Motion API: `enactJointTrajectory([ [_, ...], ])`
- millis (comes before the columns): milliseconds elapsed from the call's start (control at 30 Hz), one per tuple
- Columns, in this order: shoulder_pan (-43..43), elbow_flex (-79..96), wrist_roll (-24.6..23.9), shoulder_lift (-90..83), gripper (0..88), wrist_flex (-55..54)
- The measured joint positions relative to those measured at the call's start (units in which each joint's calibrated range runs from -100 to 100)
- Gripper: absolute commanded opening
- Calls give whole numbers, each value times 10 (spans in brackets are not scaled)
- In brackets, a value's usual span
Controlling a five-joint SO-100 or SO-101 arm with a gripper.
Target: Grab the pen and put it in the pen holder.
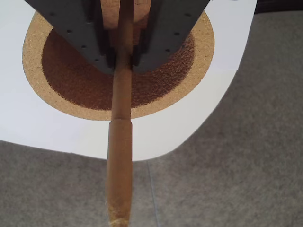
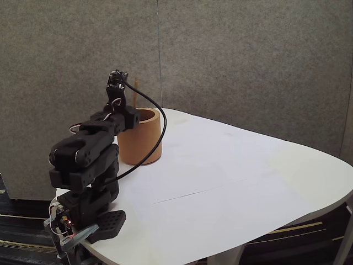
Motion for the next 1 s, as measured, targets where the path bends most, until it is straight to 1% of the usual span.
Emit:
enactJointTrajectory([
  [333, -1, 0, 0, 0, 9, 12],
  [500, -2, 0, 1, -5, 10, 74],
  [633, -1, 0, 1, -8, 15, 88],
  [700, -1, 0, 1, -8, 55, 88],
  [833, -1, 0, 1, -8, 211, 88],
  [900, -1, 0, 1, -8, 273, 88],
  [1000, -1, 0, 1, -8, 297, 88],
])
